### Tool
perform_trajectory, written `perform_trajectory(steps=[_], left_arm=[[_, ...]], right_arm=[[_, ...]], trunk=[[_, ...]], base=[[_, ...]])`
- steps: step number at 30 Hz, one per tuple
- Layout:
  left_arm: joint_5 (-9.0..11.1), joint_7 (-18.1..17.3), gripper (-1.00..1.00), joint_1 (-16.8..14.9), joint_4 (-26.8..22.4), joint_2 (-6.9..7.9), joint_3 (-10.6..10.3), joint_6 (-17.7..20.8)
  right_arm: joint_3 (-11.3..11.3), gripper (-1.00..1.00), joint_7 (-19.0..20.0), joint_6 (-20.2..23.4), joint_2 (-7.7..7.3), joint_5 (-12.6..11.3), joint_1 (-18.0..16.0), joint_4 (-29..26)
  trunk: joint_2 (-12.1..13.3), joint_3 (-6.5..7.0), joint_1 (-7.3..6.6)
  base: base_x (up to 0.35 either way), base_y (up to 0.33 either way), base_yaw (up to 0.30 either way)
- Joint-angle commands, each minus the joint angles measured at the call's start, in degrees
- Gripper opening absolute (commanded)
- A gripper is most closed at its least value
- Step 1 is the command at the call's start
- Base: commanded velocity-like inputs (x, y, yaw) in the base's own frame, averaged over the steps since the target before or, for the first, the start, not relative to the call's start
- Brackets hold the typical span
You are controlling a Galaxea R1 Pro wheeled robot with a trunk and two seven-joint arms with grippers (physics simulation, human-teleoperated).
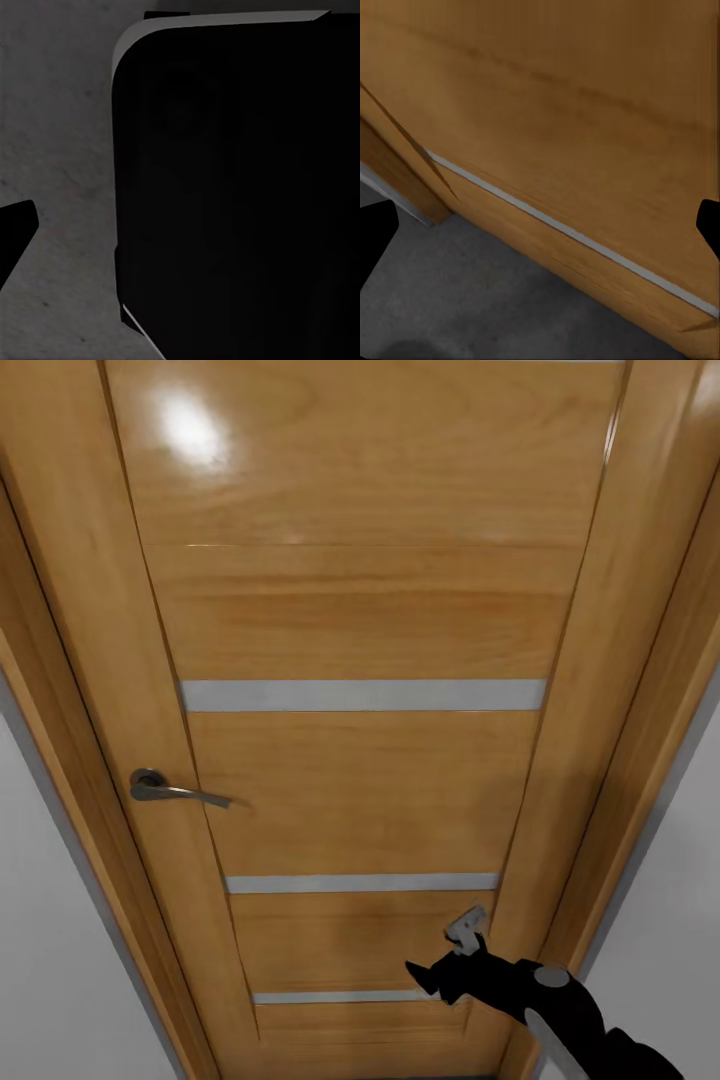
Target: Move the two storage containers from the living room to the garage. In the garage, place one container on the floor and stack the other container on top of it (either order is fine).
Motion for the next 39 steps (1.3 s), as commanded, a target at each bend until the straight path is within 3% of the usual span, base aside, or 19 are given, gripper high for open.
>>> perform_trajectory(steps=[1,7,10,11,14,21,25,33,39], left_arm=[[0.07,0.00,1.00,-0.01,0.00,0.00,0.02,-0.11],[0.05,0.05,1.00,-0.01,-0.02,-0.07,0.00,-0.11],[0.05,0.08,1.00,-0.01,0.00,-0.09,0.00,-0.11],[0.05,0.09,1.00,-0.01,-0.02,-0.09,-0.01,-0.11],[0.05,0.09,1.00,-0.01,-0.02,-0.09,-0.01,-0.11],[0.05,0.09,1.00,-0.01,-0.01,-0.09,-0.01,-0.11],[0.05,0.06,1.00,-0.01,0.01,-0.09,-0.01,-0.11],[0.05,0.07,1.00,-0.01,-0.02,-0.09,-0.01,-0.11],[0.05,0.06,1.00,-0.01,-0.02,-0.09,-0.01,-0.11]], right_arm=[[0.04,1.00,0.00,0.52,0.00,-0.12,-0.41,-0.65],[0.04,1.00,-0.11,2.04,0.47,-0.07,-1.24,-2.54],[0.04,1.00,-0.27,3.31,1.88,-0.04,-2.90,-2.95],[0.04,1.00,-0.54,5.09,3.28,0.04,-4.44,-3.12],[0.11,1.00,-0.74,6.08,4.86,0.51,-4.88,-3.16],[0.21,1.00,-1.71,6.41,5.85,0.81,-5.17,-3.16],[0.24,1.00,-4.11,8.17,8.56,2.66,-5.21,-3.20],[0.23,1.00,-5.97,8.96,13.28,9.03,-5.39,-3.19],[0.22,1.00,-6.11,9.52,14.10,9.96,-6.94,-2.87]], trunk=[[-0.03,-0.06,0.00],[-0.03,-0.06,0.00],[-0.03,-0.06,0.00],[-0.03,-0.06,0.00],[-0.03,-0.06,0.00],[-0.03,-0.06,0.00],[-0.03,-0.06,0.00],[-0.03,-0.06,0.00],[-0.03,-0.06,0.00]], base=[[0.000,0.000,0.000],[0.000,0.000,0.000],[0.000,0.000,0.000],[0.000,0.000,0.000],[0.000,0.000,0.000],[0.000,0.000,0.000],[0.000,0.000,0.000],[0.000,0.000,0.000],[0.000,0.000,0.000]])
